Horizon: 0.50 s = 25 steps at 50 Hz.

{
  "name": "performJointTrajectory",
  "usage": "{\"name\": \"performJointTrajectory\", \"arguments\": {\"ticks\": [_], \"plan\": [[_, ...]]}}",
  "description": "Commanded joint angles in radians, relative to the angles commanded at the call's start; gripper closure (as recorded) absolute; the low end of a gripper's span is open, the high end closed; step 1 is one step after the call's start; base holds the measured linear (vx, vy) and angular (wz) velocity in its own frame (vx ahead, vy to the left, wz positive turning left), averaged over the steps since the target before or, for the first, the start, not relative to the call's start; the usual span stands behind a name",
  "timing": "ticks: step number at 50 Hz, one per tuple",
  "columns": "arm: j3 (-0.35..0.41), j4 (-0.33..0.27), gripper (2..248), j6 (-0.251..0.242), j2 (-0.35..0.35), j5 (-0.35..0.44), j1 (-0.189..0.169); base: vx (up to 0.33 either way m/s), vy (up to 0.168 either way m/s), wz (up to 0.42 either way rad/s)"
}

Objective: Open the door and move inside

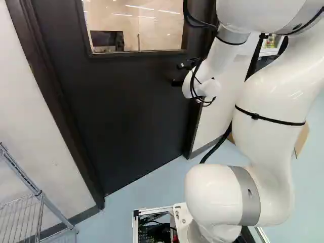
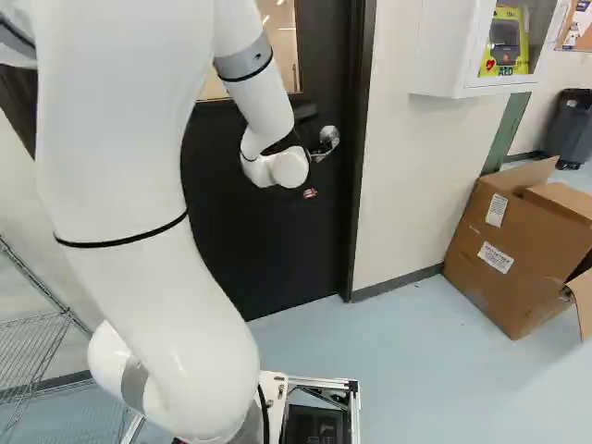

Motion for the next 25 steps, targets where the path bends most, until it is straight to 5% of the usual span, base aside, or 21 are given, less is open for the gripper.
{"name": "performJointTrajectory", "arguments": {"ticks": [25], "plan": [[0.004, 0.000, 3, 0.000, -0.051, 0.000, 0.000, 0.000, 0.000, 0.000]]}}
